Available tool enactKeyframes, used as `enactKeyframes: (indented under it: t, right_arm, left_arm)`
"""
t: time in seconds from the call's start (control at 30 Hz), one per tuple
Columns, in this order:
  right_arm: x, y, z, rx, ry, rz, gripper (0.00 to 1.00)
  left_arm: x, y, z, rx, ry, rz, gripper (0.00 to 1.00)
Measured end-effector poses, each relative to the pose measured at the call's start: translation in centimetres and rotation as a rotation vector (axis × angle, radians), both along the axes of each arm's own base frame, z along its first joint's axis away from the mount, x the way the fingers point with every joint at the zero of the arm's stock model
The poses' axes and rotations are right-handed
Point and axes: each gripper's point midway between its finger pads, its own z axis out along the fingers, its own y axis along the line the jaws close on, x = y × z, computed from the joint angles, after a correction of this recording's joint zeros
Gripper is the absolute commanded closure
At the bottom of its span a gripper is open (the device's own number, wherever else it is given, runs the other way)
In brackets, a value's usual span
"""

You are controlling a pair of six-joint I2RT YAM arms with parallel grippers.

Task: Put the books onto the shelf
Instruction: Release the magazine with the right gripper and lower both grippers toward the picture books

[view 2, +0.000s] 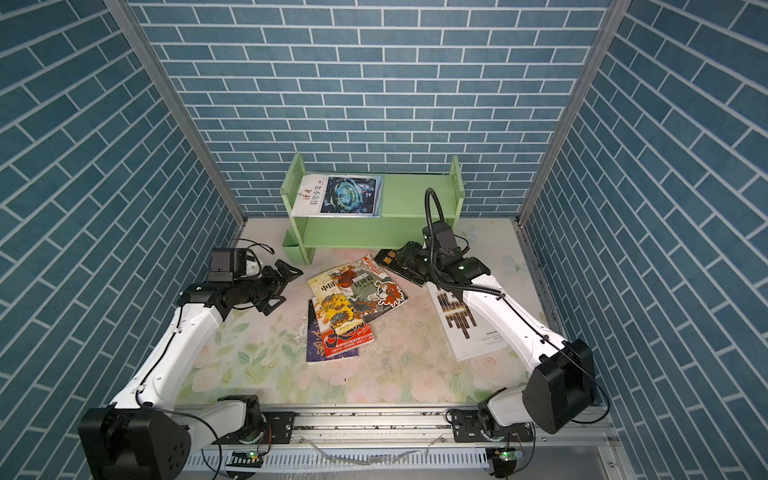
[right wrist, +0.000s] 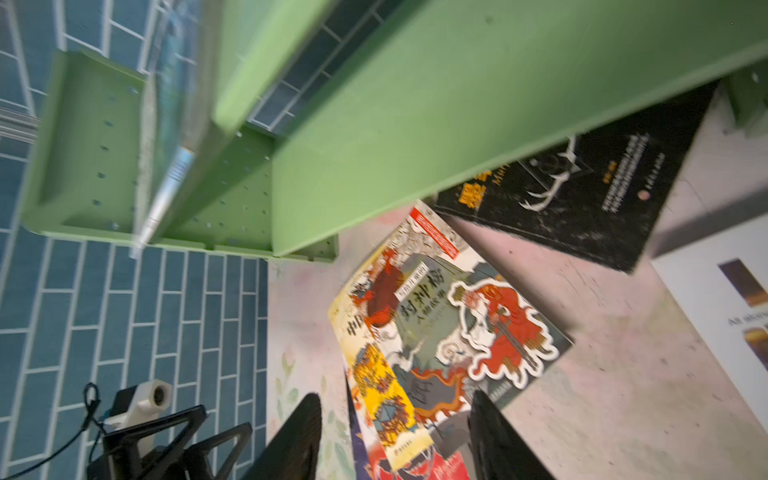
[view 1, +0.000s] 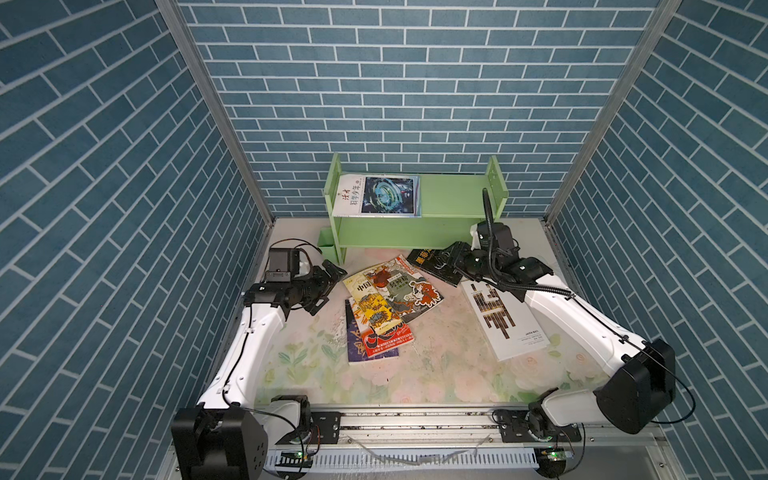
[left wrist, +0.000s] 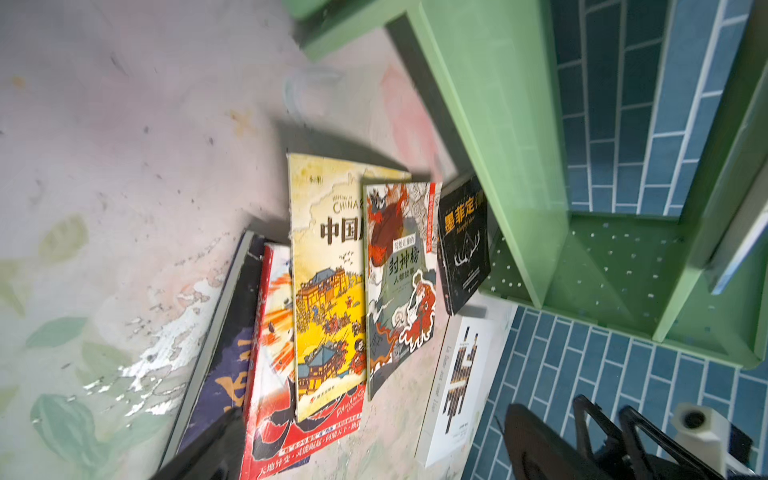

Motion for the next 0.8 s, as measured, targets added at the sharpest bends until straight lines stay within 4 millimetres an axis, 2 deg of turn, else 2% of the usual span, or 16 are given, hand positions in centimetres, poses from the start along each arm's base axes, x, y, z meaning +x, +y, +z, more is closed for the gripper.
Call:
enactKeyframes:
  t: [0.17,0.27,0.47,0.67,0.8]
  right_arm:
    - [-2.8,-0.6,-7.3,-0.089,0.145,0.03,0.44]
    - [-3.6,-0.1,-10.0,-0.114,0.196,0.055,0.45]
    - [-3.3,1.4,-12.2,-0.101,0.226,0.088,0.45]
    - [-2.6,3.1,-15.1,-0.067,0.276,0.114,0.45]
    - [-2.1,4.4,-17.0,-0.023,0.314,0.118,0.47]
  left_arm:
    - [-2.1,-4.1,-2.9,-0.065,0.025,-0.127,0.05]
    - [-2.7,-6.5,-4.6,-0.086,0.04,-0.182,0.08]
    - [-1.4,-10.0,-7.9,-0.099,0.08,-0.225,0.16]
    - [0.5,-10.9,-10.3,-0.076,0.092,-0.212,0.25]
    - [2.3,-11.7,-10.8,-0.058,0.074,-0.234,0.28]
